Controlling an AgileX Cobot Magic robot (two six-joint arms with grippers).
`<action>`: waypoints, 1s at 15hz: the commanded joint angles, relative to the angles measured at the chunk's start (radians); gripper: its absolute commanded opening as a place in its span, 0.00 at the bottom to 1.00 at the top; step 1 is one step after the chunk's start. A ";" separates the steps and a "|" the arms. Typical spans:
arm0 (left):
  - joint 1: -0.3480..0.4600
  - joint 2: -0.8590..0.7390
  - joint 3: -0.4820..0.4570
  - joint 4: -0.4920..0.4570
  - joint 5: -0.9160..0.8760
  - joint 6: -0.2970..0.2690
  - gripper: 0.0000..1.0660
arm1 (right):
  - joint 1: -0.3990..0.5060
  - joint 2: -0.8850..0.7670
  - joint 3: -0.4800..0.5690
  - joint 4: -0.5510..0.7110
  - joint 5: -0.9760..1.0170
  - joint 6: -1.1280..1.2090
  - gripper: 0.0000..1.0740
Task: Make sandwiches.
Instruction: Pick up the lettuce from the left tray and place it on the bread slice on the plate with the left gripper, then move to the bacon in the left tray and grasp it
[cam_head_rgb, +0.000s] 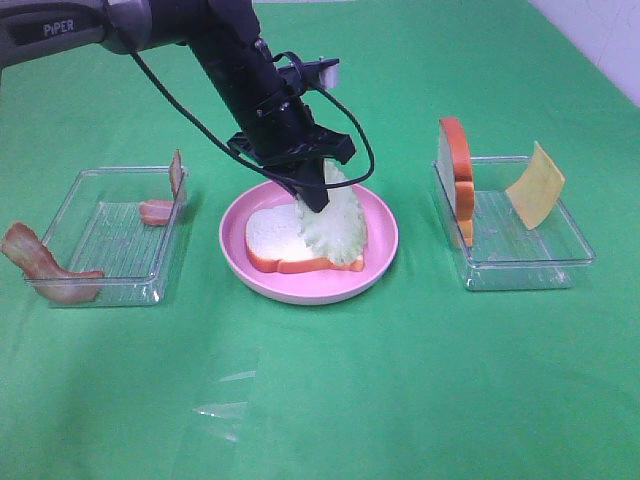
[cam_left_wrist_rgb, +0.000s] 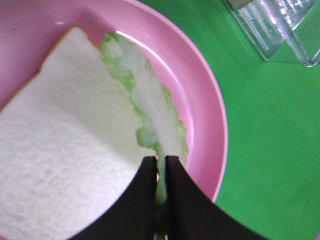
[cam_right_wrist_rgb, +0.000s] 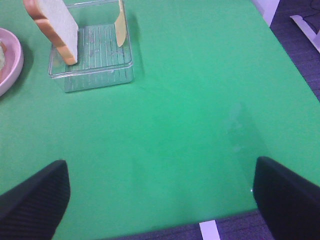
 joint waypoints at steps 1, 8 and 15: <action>-0.002 0.000 -0.003 0.087 0.014 -0.058 0.00 | 0.000 -0.023 0.005 0.000 0.003 -0.001 0.89; -0.002 0.000 -0.003 0.133 0.006 -0.104 0.21 | 0.000 -0.023 0.005 0.000 0.003 -0.001 0.89; -0.023 -0.038 -0.168 0.191 0.129 -0.209 0.95 | 0.000 -0.023 0.005 0.000 0.003 -0.001 0.89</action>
